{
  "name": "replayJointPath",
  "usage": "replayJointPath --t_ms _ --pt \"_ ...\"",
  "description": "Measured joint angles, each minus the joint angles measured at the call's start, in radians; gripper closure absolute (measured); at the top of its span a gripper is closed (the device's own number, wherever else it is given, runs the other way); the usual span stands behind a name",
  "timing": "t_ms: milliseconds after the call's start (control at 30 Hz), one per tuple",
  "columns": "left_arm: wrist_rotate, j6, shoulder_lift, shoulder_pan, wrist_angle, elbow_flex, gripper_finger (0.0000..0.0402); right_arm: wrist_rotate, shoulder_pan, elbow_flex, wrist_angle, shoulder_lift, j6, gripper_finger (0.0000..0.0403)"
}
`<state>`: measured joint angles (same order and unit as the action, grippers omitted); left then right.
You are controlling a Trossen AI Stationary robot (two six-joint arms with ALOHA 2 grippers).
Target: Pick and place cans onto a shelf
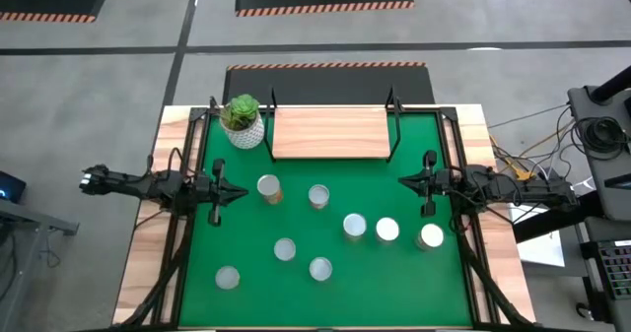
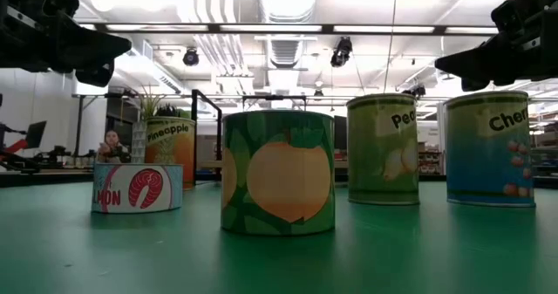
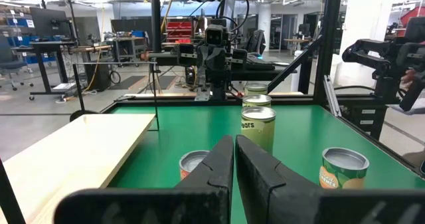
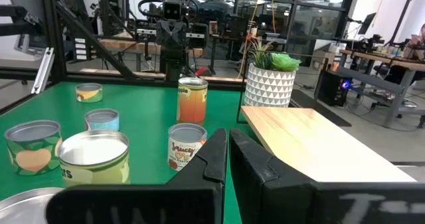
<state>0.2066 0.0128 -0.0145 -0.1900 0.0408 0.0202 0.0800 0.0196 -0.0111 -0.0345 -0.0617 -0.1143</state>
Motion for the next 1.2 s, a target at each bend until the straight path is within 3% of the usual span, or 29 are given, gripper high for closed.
replayJointPath --t_ms 167,267,367,500,700,967,1200 --pt "0.0 0.026 0.0 0.0 0.005 0.0 0.0402 -0.001 0.0 0.0 0.0 0.0 0.052 0.0394" --pt "0.0 -0.016 0.0 0.0 0.062 0.0 0.0402 -0.029 0.0 0.0 0.001 0.0 0.345 0.0394" --pt "0.0 -0.196 0.0 0.0 0.205 0.0 0.0402 -0.03 0.0 0.0 0.0 0.0 0.642 0.0394" --pt "0.0 -0.184 0.0 0.0 0.382 0.0 0.0402 -0.027 0.0 0.0 0.0 0.0 0.801 0.0394" --pt "0.0 -0.137 0.0 0.0 0.497 0.0 0.0402 -0.027 0.0 0.0 0.0 0.0 0.808 0.0394" --pt "0.0 -0.221 0.0 0.0 0.5 0.0 0.0402 0.005 0.0 0.0 -0.019 0.0 0.803 0.0394" --pt "0.0 -0.236 0.0 0.0 0.499 0.0 0.0402 0.029 0.0 0.0 -0.266 -0.051 0.657 0.0394"
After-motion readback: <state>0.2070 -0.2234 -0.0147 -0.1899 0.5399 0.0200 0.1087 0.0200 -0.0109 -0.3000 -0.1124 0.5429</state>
